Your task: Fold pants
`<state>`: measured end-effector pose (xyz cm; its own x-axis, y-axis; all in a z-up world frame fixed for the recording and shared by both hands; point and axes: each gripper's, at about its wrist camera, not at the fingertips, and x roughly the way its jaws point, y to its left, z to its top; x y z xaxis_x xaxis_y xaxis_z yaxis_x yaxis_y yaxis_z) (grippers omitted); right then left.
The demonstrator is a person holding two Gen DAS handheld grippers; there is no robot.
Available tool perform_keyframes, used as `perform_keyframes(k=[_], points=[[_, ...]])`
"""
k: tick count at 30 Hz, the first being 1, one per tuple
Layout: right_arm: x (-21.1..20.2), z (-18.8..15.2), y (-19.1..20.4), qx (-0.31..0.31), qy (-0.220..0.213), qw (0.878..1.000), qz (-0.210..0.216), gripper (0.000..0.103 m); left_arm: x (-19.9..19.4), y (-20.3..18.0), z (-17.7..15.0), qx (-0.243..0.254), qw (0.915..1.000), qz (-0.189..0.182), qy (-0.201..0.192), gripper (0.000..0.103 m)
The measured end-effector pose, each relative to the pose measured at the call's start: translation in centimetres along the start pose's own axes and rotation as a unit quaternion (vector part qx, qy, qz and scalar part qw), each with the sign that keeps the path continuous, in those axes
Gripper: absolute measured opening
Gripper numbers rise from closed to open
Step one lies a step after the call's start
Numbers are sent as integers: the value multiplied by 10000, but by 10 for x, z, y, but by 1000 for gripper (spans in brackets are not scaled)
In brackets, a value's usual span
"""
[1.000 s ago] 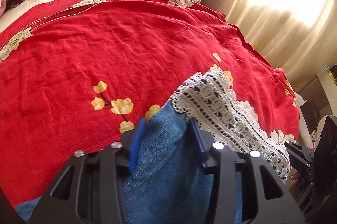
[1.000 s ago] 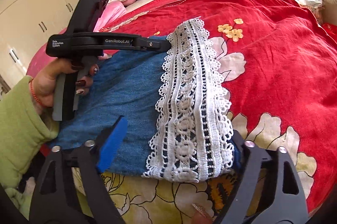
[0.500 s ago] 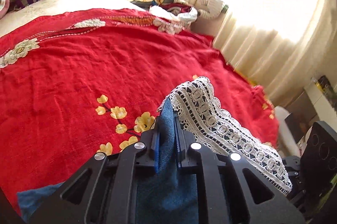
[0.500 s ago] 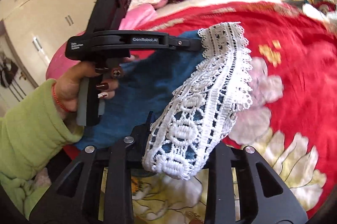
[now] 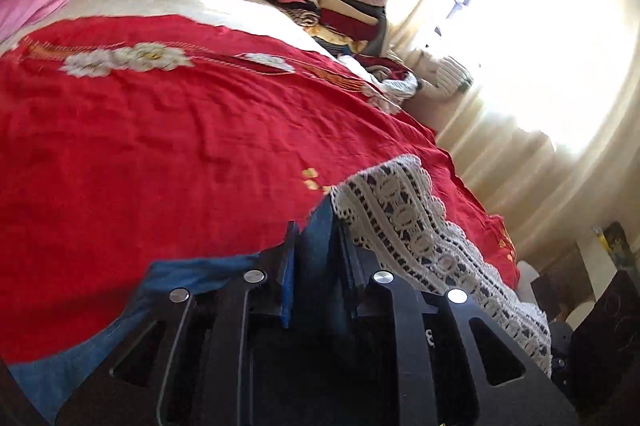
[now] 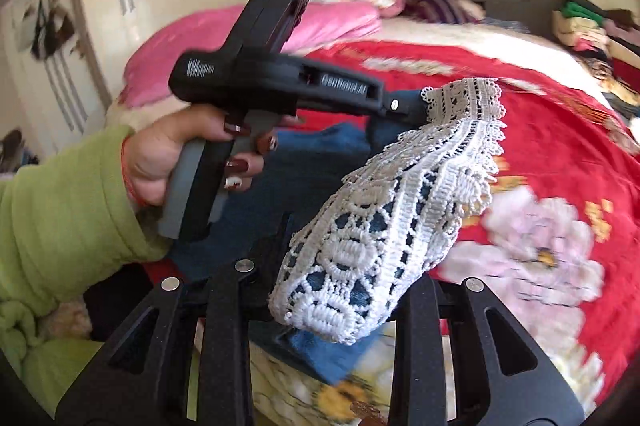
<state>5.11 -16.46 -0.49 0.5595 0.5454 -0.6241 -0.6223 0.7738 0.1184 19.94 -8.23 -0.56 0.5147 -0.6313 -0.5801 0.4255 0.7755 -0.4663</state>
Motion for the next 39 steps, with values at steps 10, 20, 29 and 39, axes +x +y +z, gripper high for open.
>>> perform_keyframes(k=[10,20,29,39], points=[[43,-5,70,-1339,620,9889,-193,27,-116,90,-34,-1360,9825,610,-1114,51],[49,-6,87,-1412,767,9867,229,44,-120,98,-50,-1681,9782,304,-1182,60],[5,10,62,-823,212,9947,578,70,-115,102,-61,-1726,9801,134,-972,61],[33,54,-65,997,476,9934,-302,70,-85,100,-58,-1628,9838,517,-550,65]])
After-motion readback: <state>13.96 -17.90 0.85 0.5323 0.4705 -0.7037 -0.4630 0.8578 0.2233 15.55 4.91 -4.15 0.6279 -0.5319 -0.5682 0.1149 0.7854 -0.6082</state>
